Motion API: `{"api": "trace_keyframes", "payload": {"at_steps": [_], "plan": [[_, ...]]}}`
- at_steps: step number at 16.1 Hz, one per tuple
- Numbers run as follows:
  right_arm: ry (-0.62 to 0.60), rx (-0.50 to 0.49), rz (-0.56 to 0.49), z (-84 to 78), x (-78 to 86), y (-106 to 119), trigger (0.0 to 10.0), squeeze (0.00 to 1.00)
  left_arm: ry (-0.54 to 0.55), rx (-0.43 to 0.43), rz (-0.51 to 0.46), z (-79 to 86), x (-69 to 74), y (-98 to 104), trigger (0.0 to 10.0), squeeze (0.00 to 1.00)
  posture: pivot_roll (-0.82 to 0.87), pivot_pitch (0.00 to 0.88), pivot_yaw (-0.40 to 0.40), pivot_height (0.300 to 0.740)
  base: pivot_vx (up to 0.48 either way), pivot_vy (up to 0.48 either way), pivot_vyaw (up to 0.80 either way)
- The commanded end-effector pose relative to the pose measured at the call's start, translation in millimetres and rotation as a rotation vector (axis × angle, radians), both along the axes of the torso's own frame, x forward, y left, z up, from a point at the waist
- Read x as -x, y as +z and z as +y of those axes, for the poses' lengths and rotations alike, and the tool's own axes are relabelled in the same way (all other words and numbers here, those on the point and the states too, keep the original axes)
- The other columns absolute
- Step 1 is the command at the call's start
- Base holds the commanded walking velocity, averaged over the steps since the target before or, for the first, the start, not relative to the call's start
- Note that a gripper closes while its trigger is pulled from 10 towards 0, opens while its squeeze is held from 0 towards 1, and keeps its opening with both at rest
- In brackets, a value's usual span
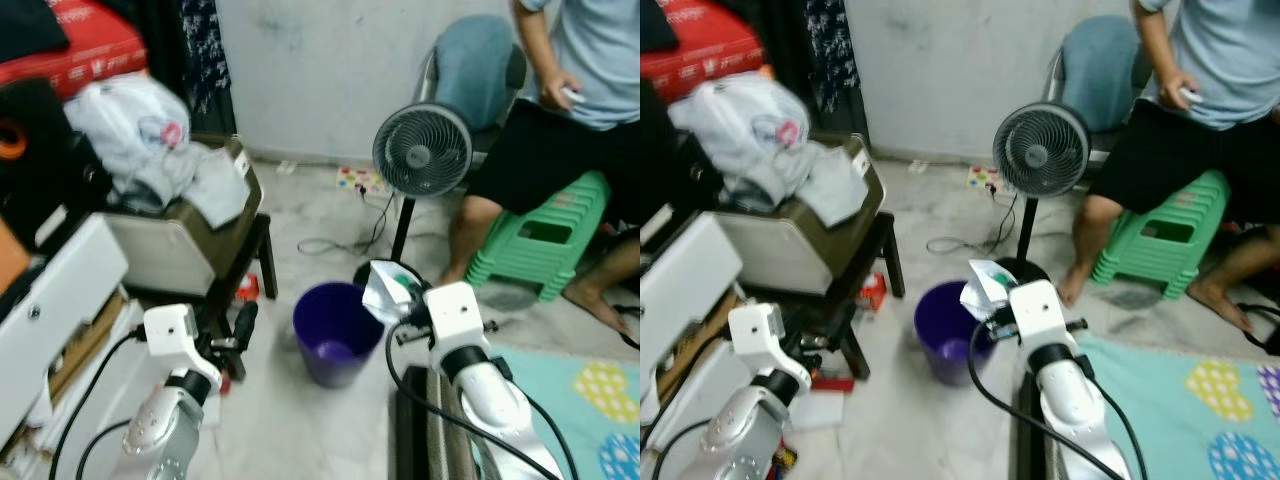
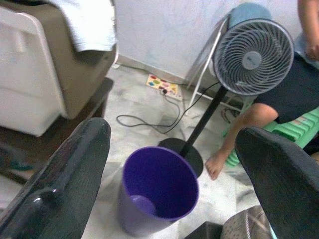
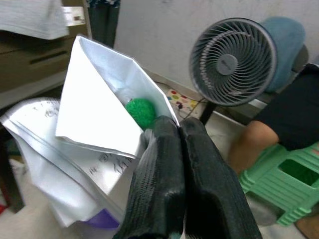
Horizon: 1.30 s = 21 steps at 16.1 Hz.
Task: Clean up the room
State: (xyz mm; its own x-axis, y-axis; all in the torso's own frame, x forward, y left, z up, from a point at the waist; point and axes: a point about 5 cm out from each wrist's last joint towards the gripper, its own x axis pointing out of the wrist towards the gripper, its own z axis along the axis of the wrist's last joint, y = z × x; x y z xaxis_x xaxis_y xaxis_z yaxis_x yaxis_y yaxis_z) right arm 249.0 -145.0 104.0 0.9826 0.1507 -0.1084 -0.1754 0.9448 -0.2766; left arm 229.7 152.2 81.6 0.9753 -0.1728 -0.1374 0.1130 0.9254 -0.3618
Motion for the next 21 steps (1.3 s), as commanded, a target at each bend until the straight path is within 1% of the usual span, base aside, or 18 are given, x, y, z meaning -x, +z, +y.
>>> {"api": "trace_keyframes", "payload": {"at_steps": [1, 14, 21], "plan": [[-0.039, -0.004, 0.014, -9.5, -0.2, -2.4, 10.0, 0.00, -0.021, 0.009, -0.011, -7.4, -1.6, 2.9, 10.0, 0.00, -0.06, 0.000, 0.016, 0.740, 0.319, 0.000, 0.00], [-0.045, -0.005, 0.026, -9.6, -3.0, -5.9, 10.0, 0.00, -0.027, 0.001, -0.011, -7.1, -4.0, 1.8, 10.0, 0.00, -0.06, 0.000, 0.015, 0.740, 0.326, 0.000, 0.00], [-0.050, -0.008, 0.032, -10.3, -1.1, -6.7, 10.0, 0.00, -0.028, 0.003, 0.000, -7.1, -3.0, 0.5, 10.0, 0.00, -0.07, 0.000, 0.021, 0.740, 0.291, 0.000, 0.00]]}}
